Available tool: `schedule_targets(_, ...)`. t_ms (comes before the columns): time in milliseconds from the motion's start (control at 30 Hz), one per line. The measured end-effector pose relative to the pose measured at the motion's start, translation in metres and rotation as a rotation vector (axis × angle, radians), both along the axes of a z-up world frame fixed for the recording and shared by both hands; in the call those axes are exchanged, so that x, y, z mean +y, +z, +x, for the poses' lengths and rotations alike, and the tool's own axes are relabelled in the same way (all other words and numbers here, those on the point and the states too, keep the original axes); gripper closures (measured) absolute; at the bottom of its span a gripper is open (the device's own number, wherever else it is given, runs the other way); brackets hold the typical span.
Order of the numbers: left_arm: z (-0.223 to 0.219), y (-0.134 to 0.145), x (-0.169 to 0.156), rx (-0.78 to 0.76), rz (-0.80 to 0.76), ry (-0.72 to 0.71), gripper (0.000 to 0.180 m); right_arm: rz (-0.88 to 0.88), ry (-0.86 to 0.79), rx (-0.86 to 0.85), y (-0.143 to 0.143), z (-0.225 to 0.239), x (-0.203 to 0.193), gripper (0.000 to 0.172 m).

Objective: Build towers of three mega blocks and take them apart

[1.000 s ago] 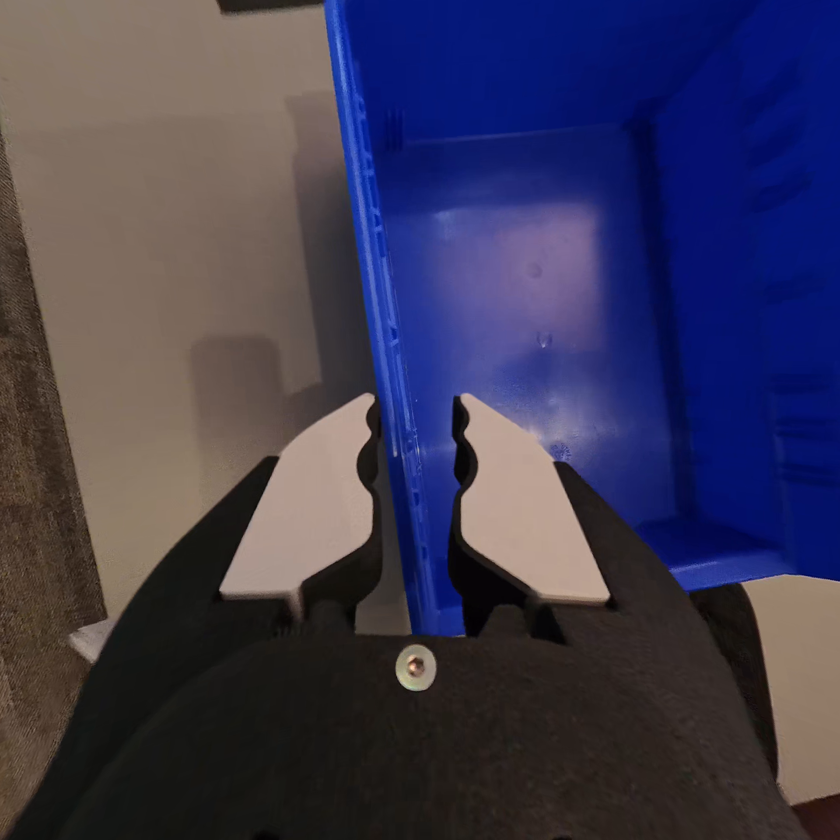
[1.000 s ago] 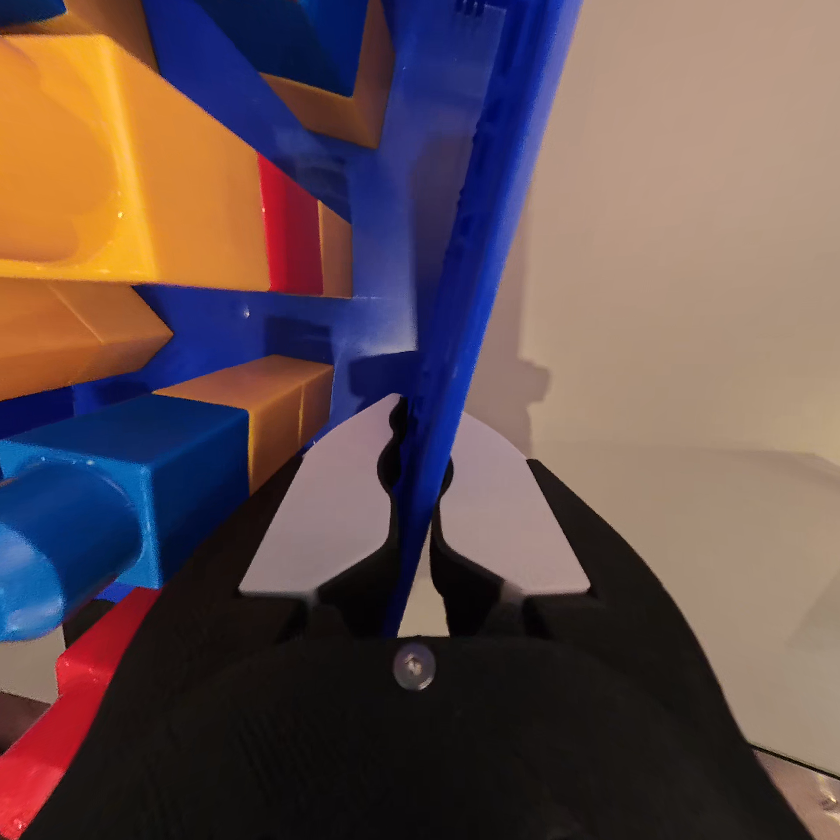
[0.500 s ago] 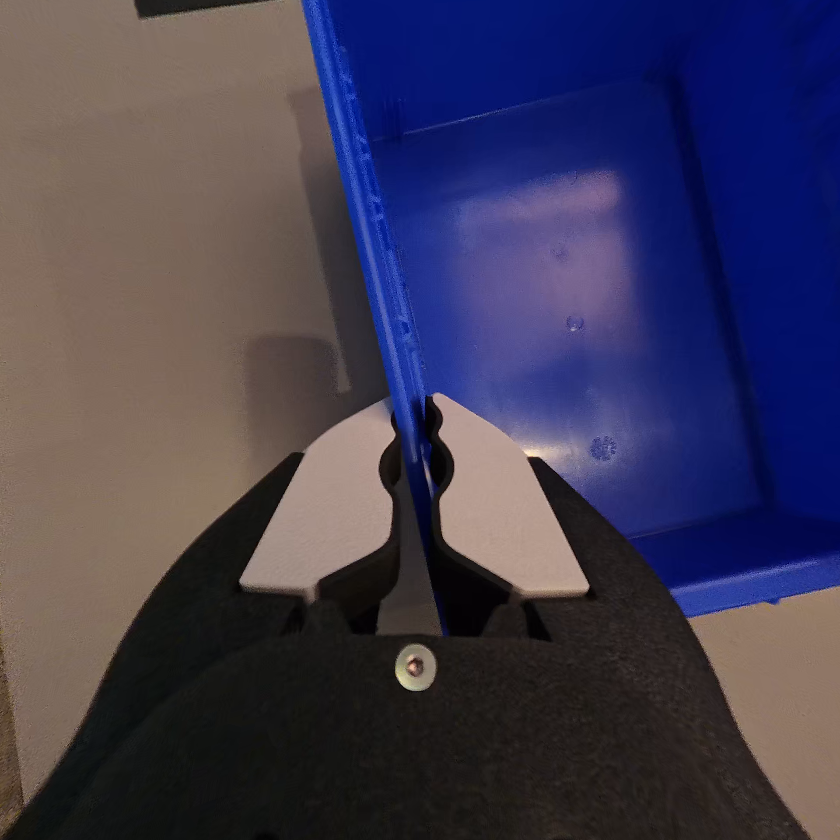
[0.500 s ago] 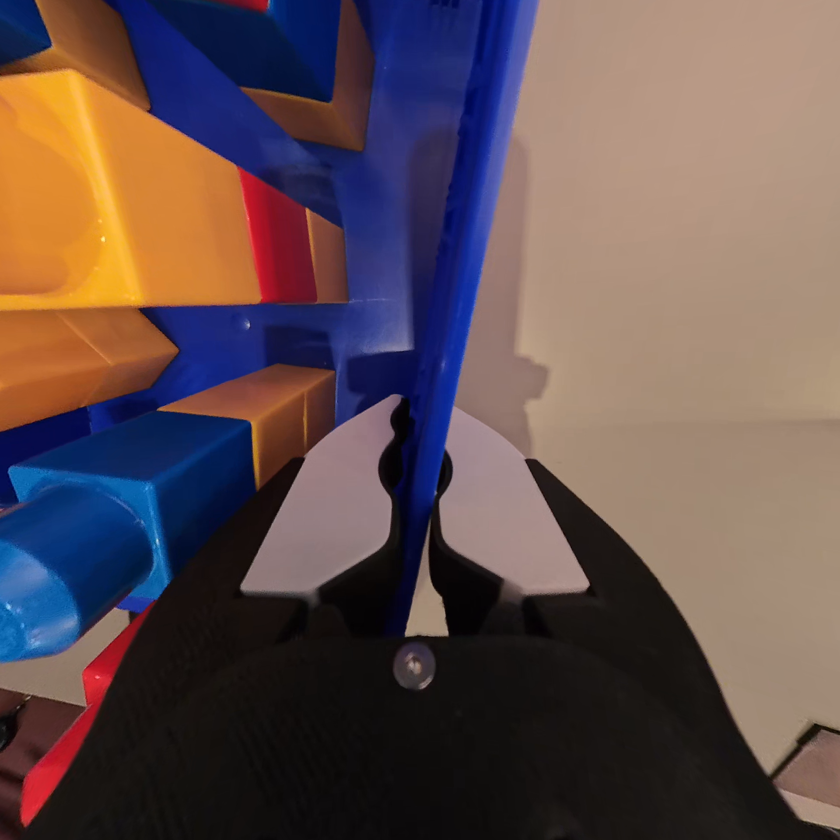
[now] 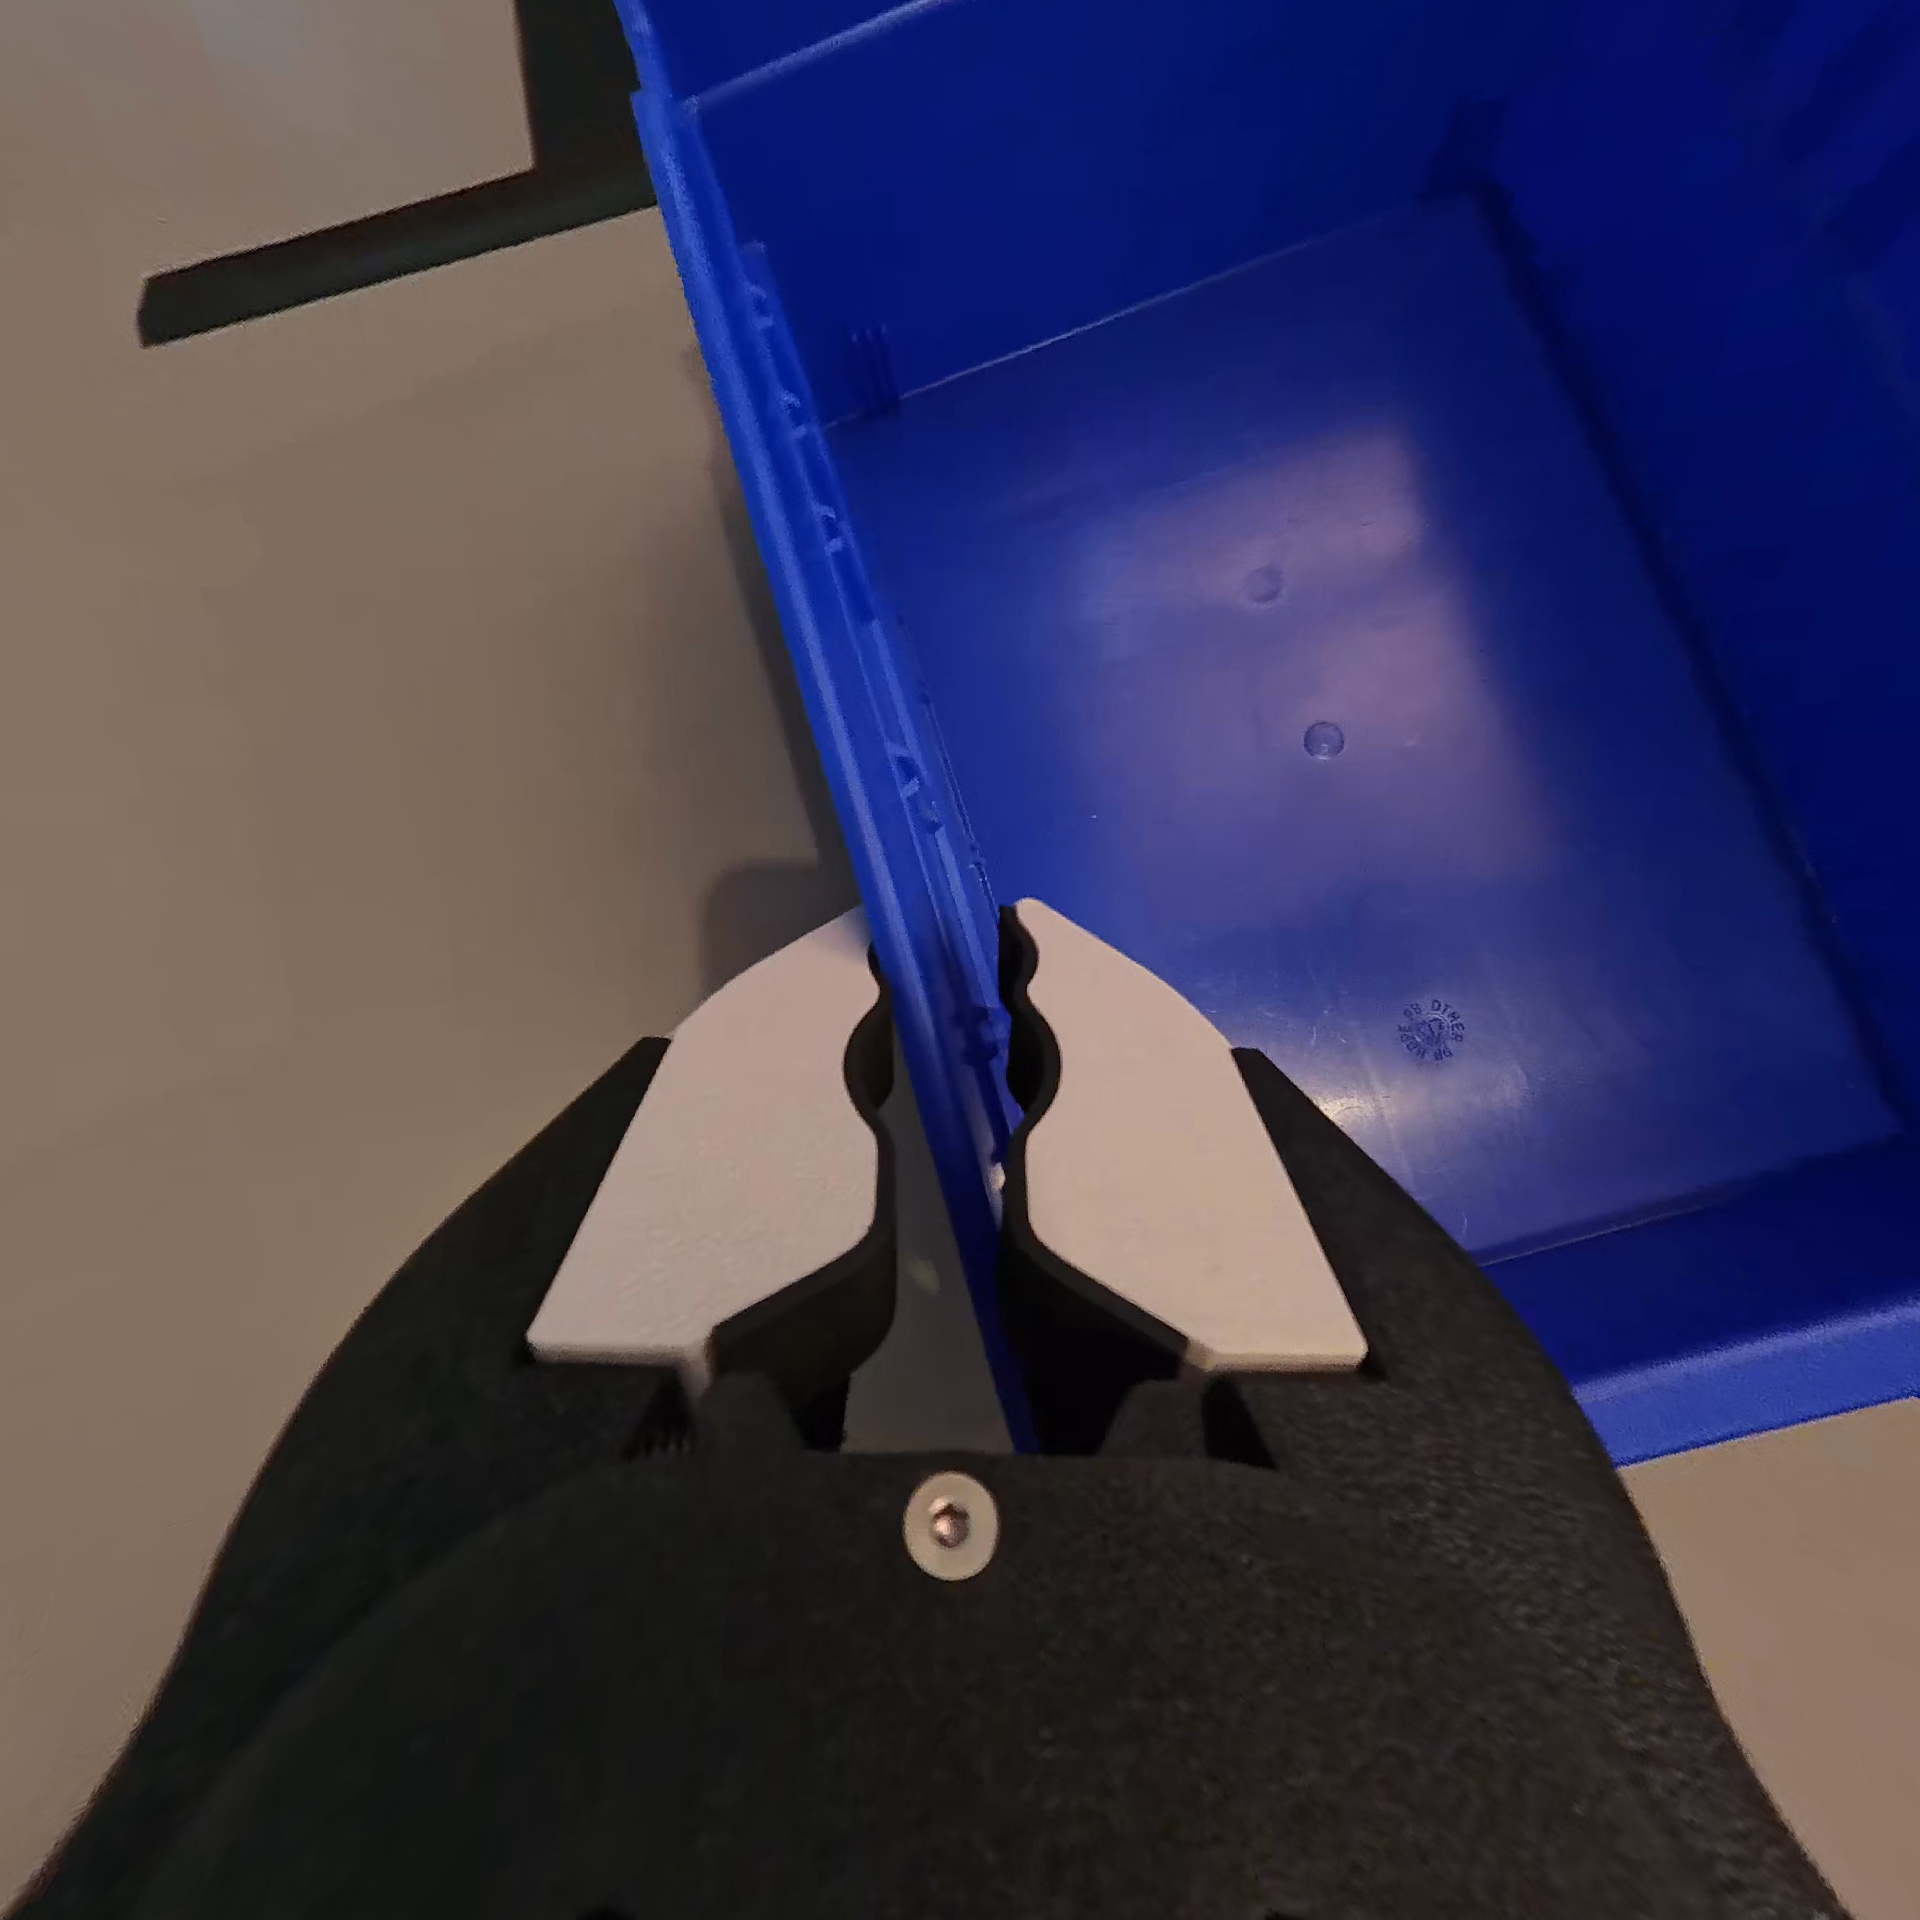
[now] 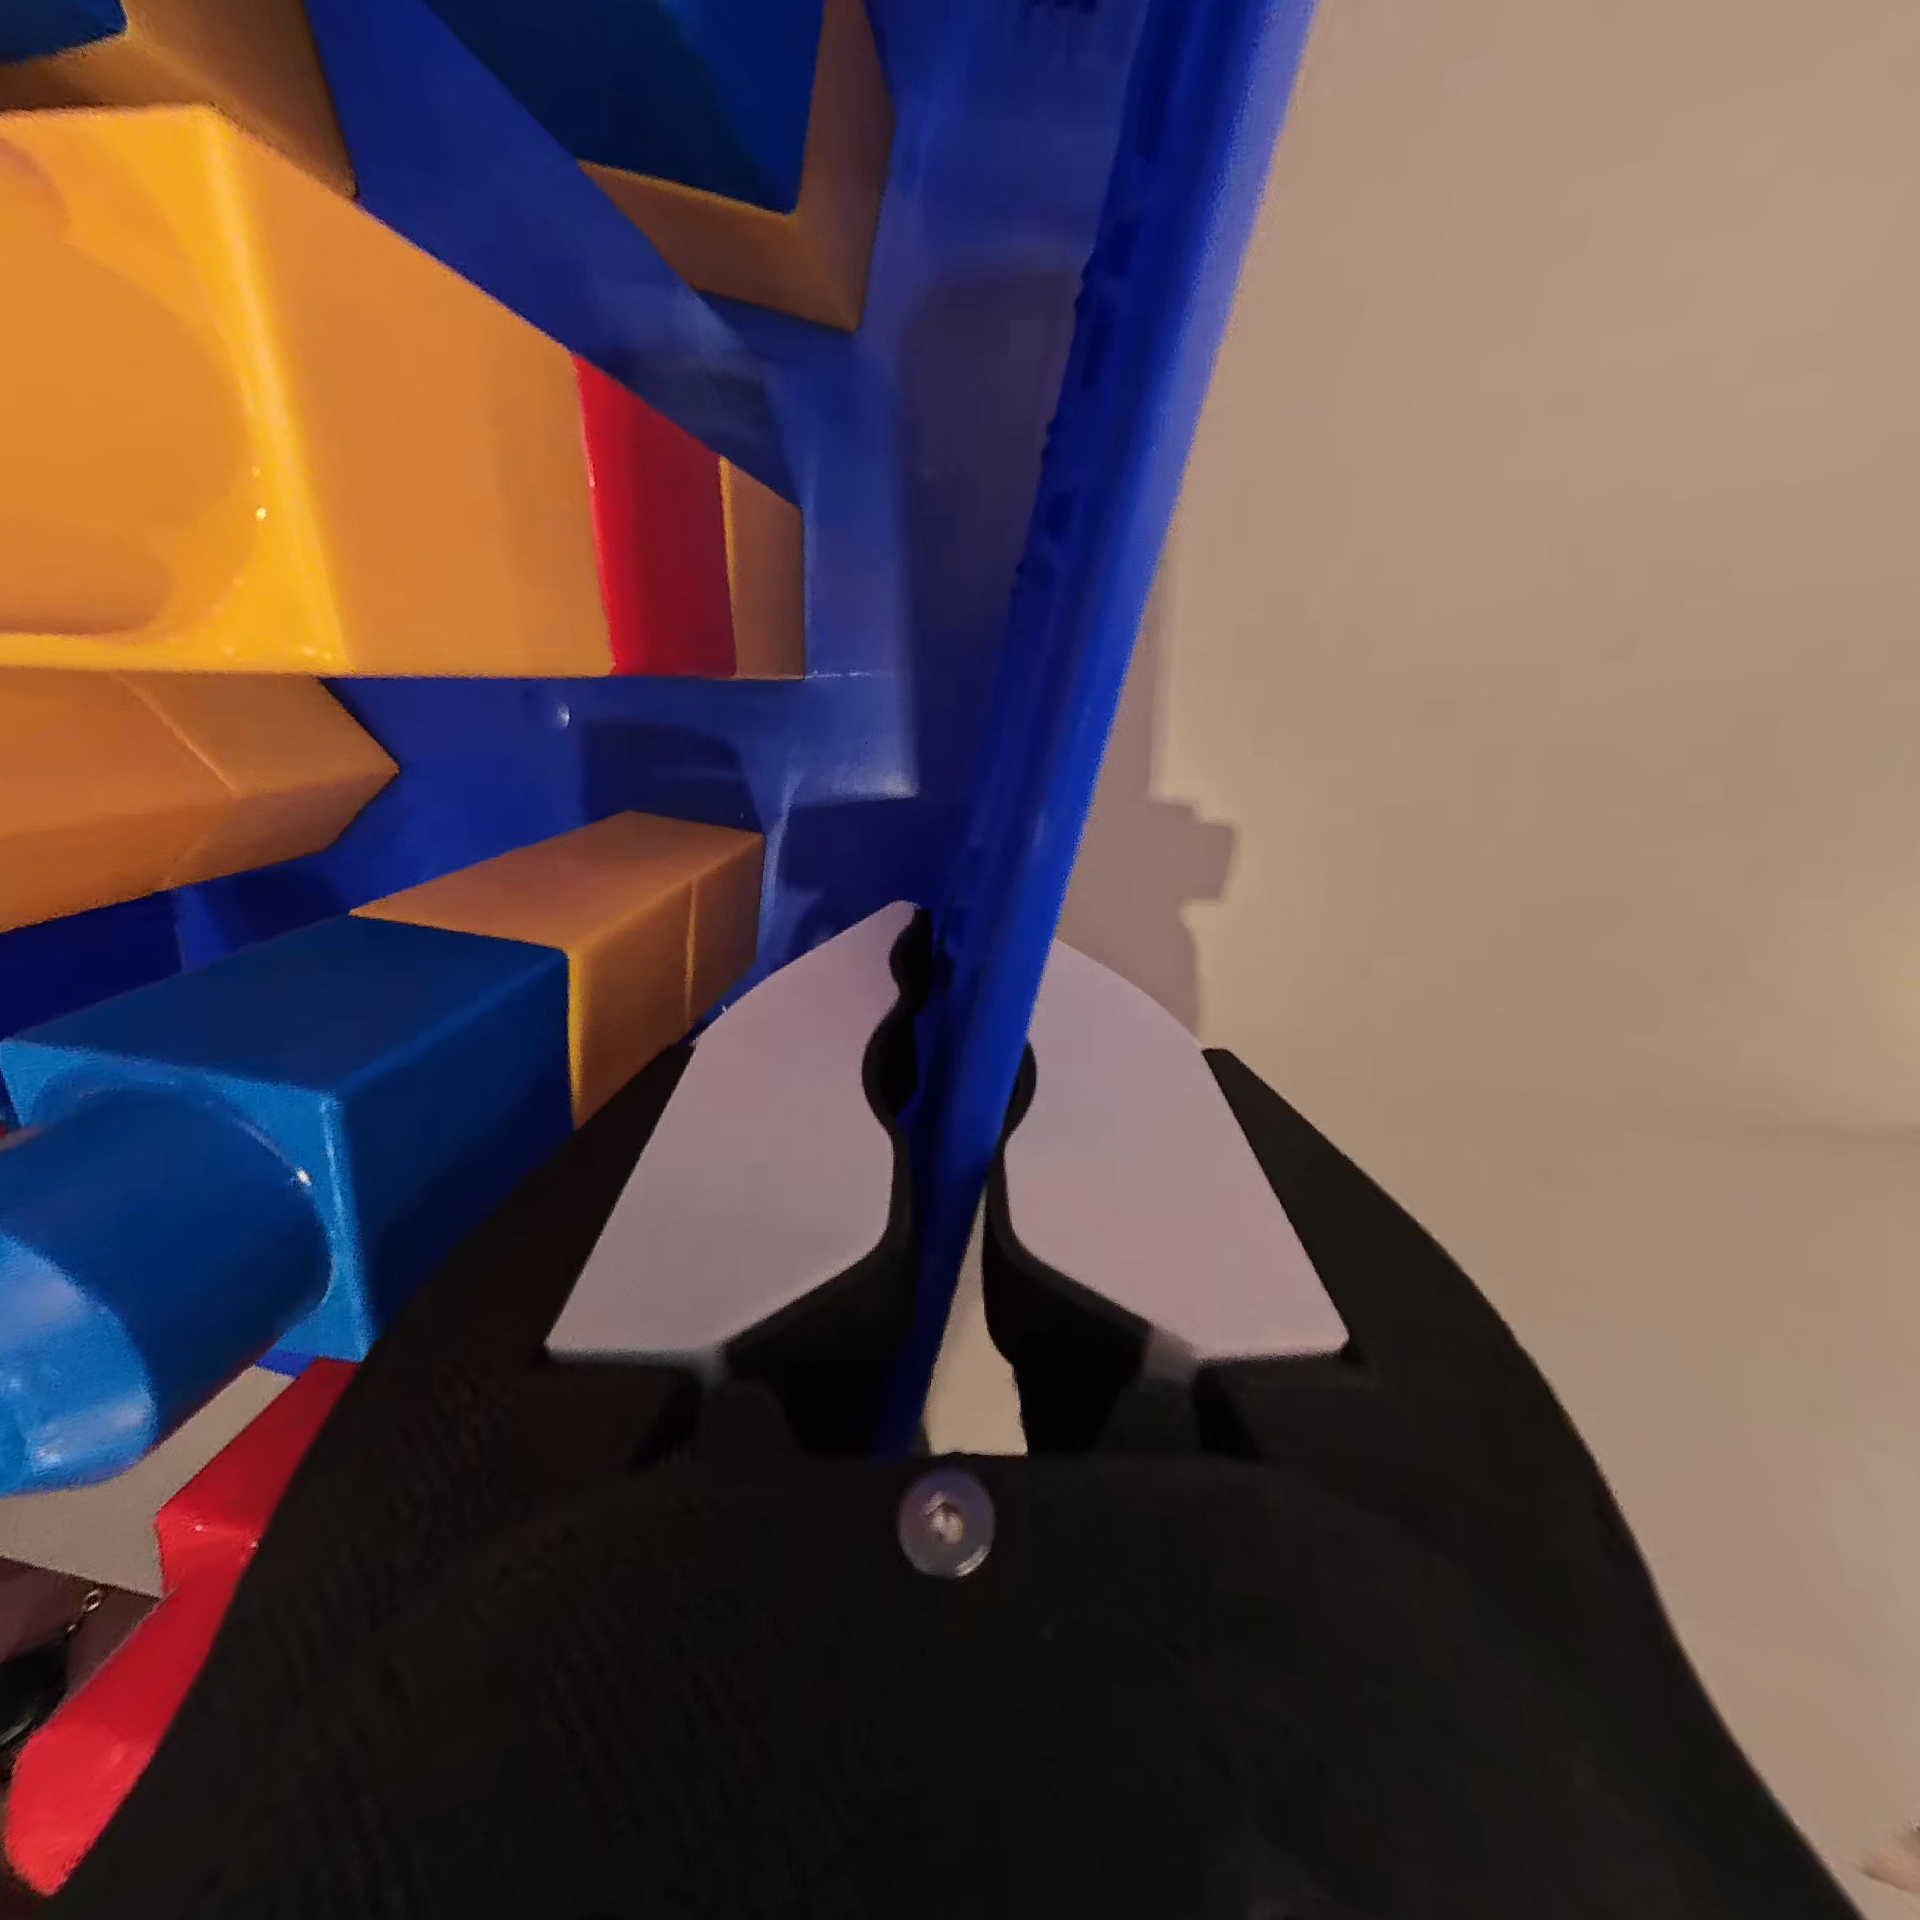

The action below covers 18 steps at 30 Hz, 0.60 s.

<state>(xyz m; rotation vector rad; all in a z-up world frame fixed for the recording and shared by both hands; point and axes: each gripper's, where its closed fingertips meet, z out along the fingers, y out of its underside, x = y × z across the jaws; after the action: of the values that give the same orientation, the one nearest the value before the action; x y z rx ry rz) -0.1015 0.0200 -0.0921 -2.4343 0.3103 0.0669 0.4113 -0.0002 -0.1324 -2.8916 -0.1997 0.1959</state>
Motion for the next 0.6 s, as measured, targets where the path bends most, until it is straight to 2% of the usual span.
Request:
schedule_targets(33,0.006,0.000,0.000,-0.003,0.002,-0.011,0.163,0.002,0.008,0.000,0.000,-0.003,0.002,0.163)
schedule_targets(367,0.050,-0.001,0.007,0.000,0.020,-0.109,0.163,-0.003,0.062,0.091,-0.005,-0.031,0.018,0.156)
schedule_targets(600,0.073,-0.001,0.012,-0.025,0.040,-0.159,0.164,-0.012,0.123,0.043,-0.006,-0.030,0.019,0.159)
